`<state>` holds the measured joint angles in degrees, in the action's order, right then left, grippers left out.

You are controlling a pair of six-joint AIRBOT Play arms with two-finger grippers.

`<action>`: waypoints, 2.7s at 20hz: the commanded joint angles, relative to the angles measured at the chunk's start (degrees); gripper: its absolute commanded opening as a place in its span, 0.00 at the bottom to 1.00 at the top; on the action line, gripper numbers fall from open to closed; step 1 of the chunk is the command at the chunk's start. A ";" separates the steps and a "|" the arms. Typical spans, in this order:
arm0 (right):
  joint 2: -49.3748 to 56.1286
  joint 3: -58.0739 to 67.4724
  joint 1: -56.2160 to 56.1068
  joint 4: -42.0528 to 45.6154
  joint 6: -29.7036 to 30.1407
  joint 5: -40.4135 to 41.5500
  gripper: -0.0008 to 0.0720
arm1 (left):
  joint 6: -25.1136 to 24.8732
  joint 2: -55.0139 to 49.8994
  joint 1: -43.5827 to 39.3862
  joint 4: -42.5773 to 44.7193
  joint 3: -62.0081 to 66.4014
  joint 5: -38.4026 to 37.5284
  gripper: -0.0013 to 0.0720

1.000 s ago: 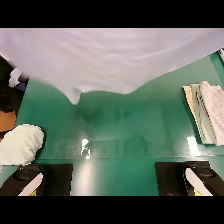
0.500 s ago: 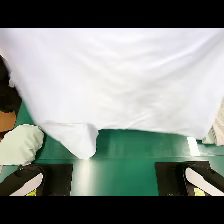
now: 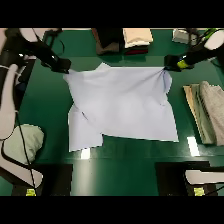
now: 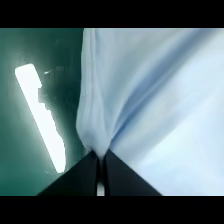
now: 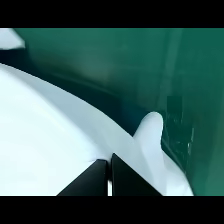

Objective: Fold the shirts.

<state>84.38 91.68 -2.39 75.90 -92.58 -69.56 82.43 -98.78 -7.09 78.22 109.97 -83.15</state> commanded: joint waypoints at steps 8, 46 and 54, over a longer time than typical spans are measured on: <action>-2.03 1.07 2.49 0.87 0.13 -3.13 0.54 | 4.55 2.29 5.55 3.37 0.09 -2.93 0.60; -35.93 -64.87 18.53 -0.87 -0.98 -0.48 0.04 | -0.61 30.82 5.35 -8.66 -62.07 27.43 0.63; -30.62 -64.87 18.49 -1.33 -0.98 -1.07 0.04 | -5.62 24.11 5.35 -17.40 -62.58 27.63 0.63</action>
<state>52.10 26.89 16.16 74.56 -93.51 -70.72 78.91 -73.38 -1.76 64.07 47.70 -56.01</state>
